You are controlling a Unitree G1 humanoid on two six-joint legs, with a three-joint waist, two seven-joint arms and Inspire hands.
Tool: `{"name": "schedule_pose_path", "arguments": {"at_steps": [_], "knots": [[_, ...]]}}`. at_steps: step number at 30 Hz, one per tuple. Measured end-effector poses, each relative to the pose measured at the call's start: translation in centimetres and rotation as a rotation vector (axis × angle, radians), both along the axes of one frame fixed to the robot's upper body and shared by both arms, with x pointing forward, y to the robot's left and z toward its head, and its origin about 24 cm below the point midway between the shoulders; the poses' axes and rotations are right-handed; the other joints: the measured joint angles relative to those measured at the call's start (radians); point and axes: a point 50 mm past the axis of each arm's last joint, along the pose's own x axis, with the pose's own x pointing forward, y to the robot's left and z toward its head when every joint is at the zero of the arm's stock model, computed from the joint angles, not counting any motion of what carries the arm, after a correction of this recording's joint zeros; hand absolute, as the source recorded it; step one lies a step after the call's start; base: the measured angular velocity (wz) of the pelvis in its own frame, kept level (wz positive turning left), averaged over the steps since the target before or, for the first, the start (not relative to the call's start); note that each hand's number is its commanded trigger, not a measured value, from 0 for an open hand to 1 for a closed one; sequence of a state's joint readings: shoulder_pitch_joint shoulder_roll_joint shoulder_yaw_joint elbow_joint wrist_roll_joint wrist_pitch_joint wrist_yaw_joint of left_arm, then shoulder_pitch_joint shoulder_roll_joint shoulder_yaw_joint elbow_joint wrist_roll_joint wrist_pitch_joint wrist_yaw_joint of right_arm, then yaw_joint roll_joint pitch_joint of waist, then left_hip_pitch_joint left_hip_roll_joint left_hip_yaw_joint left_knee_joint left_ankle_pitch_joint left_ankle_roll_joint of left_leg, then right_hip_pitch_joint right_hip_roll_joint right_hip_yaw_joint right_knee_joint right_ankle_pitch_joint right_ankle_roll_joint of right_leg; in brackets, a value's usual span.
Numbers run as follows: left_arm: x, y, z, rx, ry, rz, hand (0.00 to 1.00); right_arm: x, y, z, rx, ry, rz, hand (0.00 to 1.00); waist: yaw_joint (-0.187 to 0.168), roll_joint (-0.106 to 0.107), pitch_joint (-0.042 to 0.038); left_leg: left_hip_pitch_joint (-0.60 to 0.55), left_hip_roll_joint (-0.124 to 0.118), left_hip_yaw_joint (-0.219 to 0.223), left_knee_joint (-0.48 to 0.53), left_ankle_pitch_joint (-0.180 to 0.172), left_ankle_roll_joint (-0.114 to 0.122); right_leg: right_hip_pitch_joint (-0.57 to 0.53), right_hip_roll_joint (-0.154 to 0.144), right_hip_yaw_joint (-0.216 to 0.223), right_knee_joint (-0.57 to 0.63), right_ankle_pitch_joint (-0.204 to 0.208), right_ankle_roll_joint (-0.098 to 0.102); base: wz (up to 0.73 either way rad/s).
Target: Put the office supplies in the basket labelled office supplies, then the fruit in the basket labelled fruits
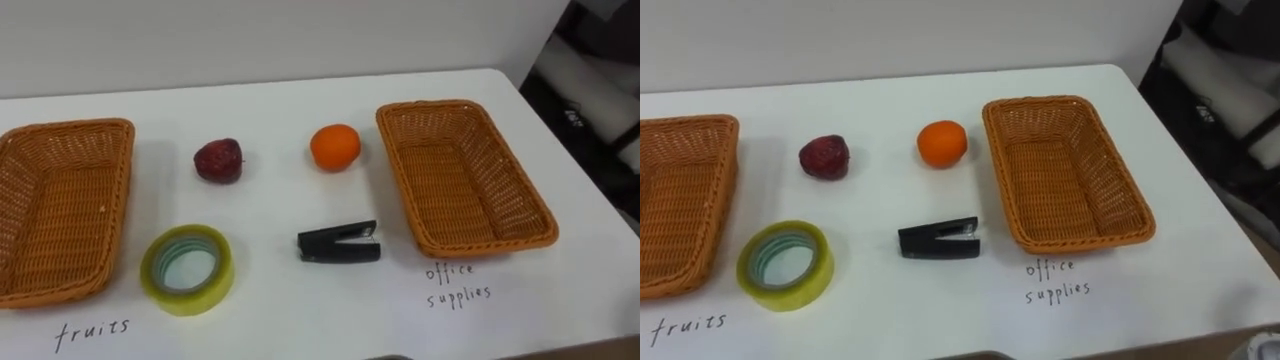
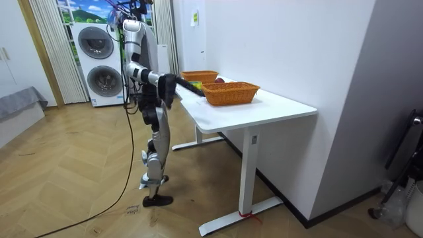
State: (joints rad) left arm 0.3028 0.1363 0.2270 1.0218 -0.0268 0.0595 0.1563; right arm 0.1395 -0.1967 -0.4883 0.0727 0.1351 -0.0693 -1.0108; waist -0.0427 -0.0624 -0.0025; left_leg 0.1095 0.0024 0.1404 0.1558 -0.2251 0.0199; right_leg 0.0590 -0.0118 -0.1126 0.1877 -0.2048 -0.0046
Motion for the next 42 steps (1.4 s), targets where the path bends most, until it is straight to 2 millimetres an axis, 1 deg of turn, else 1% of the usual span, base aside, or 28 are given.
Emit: {"name": "schedule_pose_path", "arguments": {"at_steps": [1, 2, 4, 5, 6, 8, 10, 12, 13, 15, 18, 20, 22, 25, 31, 35, 37, 41, 42], "knots": [[0.0, -0.1, 0.0, -0.003, 0.001, -0.004, 0.0, 0.5, 0.4, 0.8, -0.044, -0.014, 0.029, 0.0, 0.001, 0.001, 0.0001, -0.002, 0.0, 0.0, -0.001, 0.0, 0.0, -0.001, 0.0, -0.001, 0.0, 0.0, 0.0, 0.0], [0.0, -0.2, -0.1, -0.004, 0.005, -0.01, 0.0, 0.7, 0.6, 1.3, -0.064, -0.022, 0.046, 0.0, 0.001, 0.0, 0.0001, -0.001, 0.0, 0.0, -0.001, 0.0, 0.0, 0.001, 0.0, -0.001, 0.002, 0.0, 0.0, 0.0], [-0.4, -0.3, -0.3, -0.011, 0.029, -0.017, 0.0, 1.8, 1.4, 2.8, -0.135, -0.057, 0.107, 0.0, -0.004, -0.003, -0.0002, 0.005, 0.0, -0.004, -0.003, 0.0, 0.0, 0.011, -0.001, -0.01, -0.001, 0.0, 0.0, 0.06], [-0.4, -0.4, -0.3, -0.013, 0.032, -0.017, 0.0, 1.9, 1.5, 3.3, -0.152, -0.068, 0.115, 0.0, -0.004, -0.005, 0.0, 0.005, 0.0, -0.005, -0.003, 0.0, 0.0, 0.011, -0.002, -0.013, -0.002, 0.0, 0.0, 0.08], [-0.4, -0.4, -0.4, -0.015, 0.034, -0.016, 0.0, 2.1, 1.7, 4.0, -0.19, -0.08, 0.123, 0.0, -0.002, -0.01, 0.0014, 0.004, 0.0, -0.007, -0.003, 0.0, 0.0, 0.011, -0.002, -0.016, -0.002, 0.0, 0.0, 0.08], [-0.5, -0.5, -0.4, -0.016, 0.04, -0.016, 0.0, 2.4, 2.0, 5.0, -0.234, -0.103, 0.144, 0.0, -0.001, -0.017, 0.0017, 0.002, 0.0, -0.013, -0.003, 0.0, 0.0, 0.013, -0.002, -0.023, -0.003, 0.0, 0.0, 0.09], [-0.6, -0.6, -0.4, -0.017, 0.049, -0.028, 0.0, 2.7, 2.5, 6.5, -0.302, -0.126, 0.189, 0.0, 0.002, -0.026, 0.0019, -0.002, -0.001, -0.016, -0.003, 0.0, 0.0, 0.011, -0.003, -0.028, -0.005, 0.0, 0.0, 0.05], [-0.7, -0.6, -0.4, -0.016, 0.054, -0.035, 0.0, 3.0, 2.8, 7.1, -0.327, -0.14, 0.23, 0.0, 0.006, -0.033, 0.0019, -0.002, -0.001, -0.017, -0.002, 0.0, 0.0, 0.011, -0.003, -0.027, -0.007, 0.0, 0.0, 0.0], [-0.7, -0.5, -0.4, -0.014, 0.056, -0.043, 0.0, 3.0, 2.8, 7.4, -0.337, -0.144, 0.241, 0.0, 0.017, -0.036, 0.0012, -0.002, -0.001, -0.019, -0.002, 0.0, 0.0, 0.011, -0.003, -0.028, -0.006, 0.0, 0.0, 0.0], [-0.8, -0.3, -0.4, -0.012, 0.068, -0.051, 0.0, 3.2, 2.9, 7.7, -0.345, -0.153, 0.255, 0.0, 0.027, -0.039, 0.0003, -0.002, -0.001, -0.021, -0.002, 0.0, 0.0, 0.012, -0.003, -0.028, -0.005, 0.0, 0.0, 0.0], [-1.2, -0.5, -0.5, -0.019, 0.09, -0.071, 0.0, 4.4, 3.9, 8.2, -0.345, -0.187, 0.311, 0.0, 0.024, -0.041, 0.0013, -0.002, -0.001, -0.025, -0.001, 0.0, 0.0, 0.011, -0.003, -0.029, -0.002, 0.001, 0.0, 0.02], [-0.9, -0.6, -0.5, -0.023, 0.083, -0.08, 0.0, 5.0, 4.2, 8.8, -0.35, -0.208, 0.34, 0.0, 0.024, -0.041, 0.0011, -0.007, -0.001, -0.033, 0.002, 0.0, 0.0, 0.011, -0.005, -0.036, -0.002, 0.001, 0.0, 0.1], [-0.7, -0.5, -0.5, -0.034, 0.073, -0.084, 0.0, 5.7, 4.7, 10.1, -0.372, -0.263, 0.371, 0.0, 0.025, -0.039, 0.0015, -0.012, -0.001, -0.039, 0.007, 0.0, 0.0, 0.011, -0.005, -0.041, -0.001, 0.001, 0.0, 0.09], [-0.7, -0.5, -0.5, -0.029, 0.084, -0.121, 0.0, 5.8, 5.1, 11.4, -0.422, -0.297, 0.402, 0.0, 0.026, -0.035, 0.0021, -0.012, -0.001, -0.05, 0.008, 0.0, 0.0, 0.017, -0.005, -0.052, -0.001, 0.001, 0.0, 0.1], [-0.4, -0.6, -0.5, -0.017, 0.101, -0.184, 0.0, 6.4, 6.0, 12.4, -0.496, -0.264, 0.51, 0.0, 0.032, -0.036, 0.0006, -0.011, 0.001, -0.058, 0.011, 0.0, -0.001, 0.027, -0.005, -0.059, 0.002, 0.001, -0.001, 0.03], [-0.3, -0.6, -0.5, -0.016, 0.112, -0.191, 0.0, 6.9, 6.4, 13.2, -0.516, -0.268, 0.569, 0.0, 0.037, -0.034, 0.0001, -0.012, 0.0, -0.06, 0.01, 0.0, -0.001, 0.03, -0.006, -0.063, 0.002, 0.002, -0.001, 0.01], [-0.4, -0.6, -0.5, -0.014, 0.126, -0.217, 0.0, 7.2, 7.0, 13.8, -0.531, -0.274, 0.619, 0.0, 0.042, -0.028, 0.0018, -0.01, 0.001, -0.06, 0.011, 0.0, -0.001, 0.035, -0.006, -0.066, 0.0, 0.003, -0.002, 0.0], [-0.1, -0.5, -0.5, -0.007, 0.129, -0.258, 0.0, 7.5, 8.1, 14.2, -0.568, -0.254, 0.723, 0.0, 0.054, -0.027, 0.002, -0.01, 0.002, -0.06, 0.011, 0.0, -0.001, 0.034, -0.006, -0.067, 0.0, 0.003, -0.003, 0.0], [-0.1, -0.5, -0.5, -0.01, 0.129, -0.268, 0.0, 7.9, 8.7, 14.3, -0.578, -0.243, 0.772, 0.0, 0.054, -0.026, 0.0015, -0.01, 0.003, -0.059, 0.011, 0.0, -0.001, 0.031, -0.006, -0.066, 0.0, 0.003, -0.003, 0.0]]}}
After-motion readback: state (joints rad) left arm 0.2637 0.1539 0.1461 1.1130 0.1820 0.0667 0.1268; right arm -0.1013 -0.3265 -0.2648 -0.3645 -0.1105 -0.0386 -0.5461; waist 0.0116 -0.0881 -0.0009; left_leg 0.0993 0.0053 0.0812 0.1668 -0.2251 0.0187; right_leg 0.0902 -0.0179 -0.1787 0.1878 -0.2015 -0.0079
